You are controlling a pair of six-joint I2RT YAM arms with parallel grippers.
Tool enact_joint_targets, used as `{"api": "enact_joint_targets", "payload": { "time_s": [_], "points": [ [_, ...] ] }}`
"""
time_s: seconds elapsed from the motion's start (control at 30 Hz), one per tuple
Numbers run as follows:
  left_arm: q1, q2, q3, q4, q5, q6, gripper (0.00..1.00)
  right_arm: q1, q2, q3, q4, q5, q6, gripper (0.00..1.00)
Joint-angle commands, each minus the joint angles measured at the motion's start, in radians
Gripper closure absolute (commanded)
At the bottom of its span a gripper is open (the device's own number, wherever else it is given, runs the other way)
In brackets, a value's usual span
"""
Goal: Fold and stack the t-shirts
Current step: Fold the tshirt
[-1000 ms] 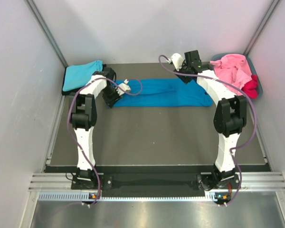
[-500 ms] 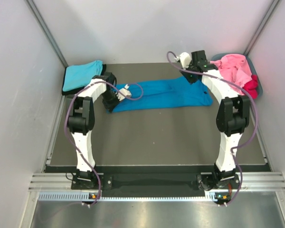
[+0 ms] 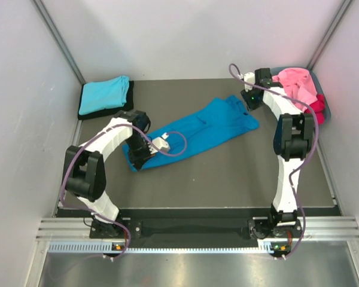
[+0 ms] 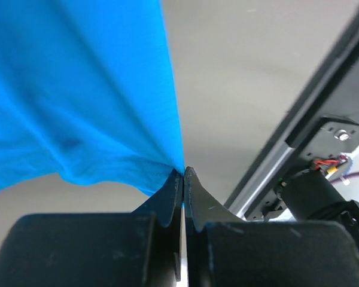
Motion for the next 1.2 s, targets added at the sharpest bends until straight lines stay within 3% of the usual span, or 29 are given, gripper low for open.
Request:
{"api": "enact_joint_targets", "payload": {
  "time_s": [0.0, 0.33, 0.43, 0.47, 0.57, 0.67, 0.9, 1.17],
  "points": [
    [-0.055, -0.052, -0.032, -0.177, 0.041, 0.029, 1.0, 0.022, 0.042, 0.061, -0.005, -0.032, 0.028, 0.63],
    [-0.156, -0.066, -0.009, -0.188, 0.053, -0.048, 1.0, 0.028, 0.152, 0.161, -0.039, -0.048, 0.031, 0.64],
    [-0.185, -0.051, 0.012, -0.183, 0.044, -0.063, 1.0, 0.025, 0.205, 0.23, -0.099, -0.073, 0.022, 0.73],
    [-0.196, -0.046, 0.02, -0.183, 0.041, -0.065, 1.0, 0.025, 0.221, 0.251, -0.136, -0.078, 0.022, 0.81],
    [-0.217, -0.031, 0.025, -0.188, 0.042, -0.074, 1.0, 0.027, 0.275, 0.327, -0.171, -0.093, 0.02, 0.93],
    [-0.233, -0.022, 0.034, -0.188, 0.039, -0.083, 1.0, 0.027, 0.298, 0.362, -0.18, -0.116, 0.013, 1.0],
    [-0.295, 0.064, 0.116, -0.181, 0.119, -0.108, 1.0, 0.076, 0.343, 0.488, -0.078, -0.124, -0.012, 1.0],
    [-0.524, 0.156, 0.187, -0.201, 0.272, -0.12, 1.0, 0.168, 0.412, 0.54, 0.129, -0.011, -0.089, 1.0]
  ]
}}
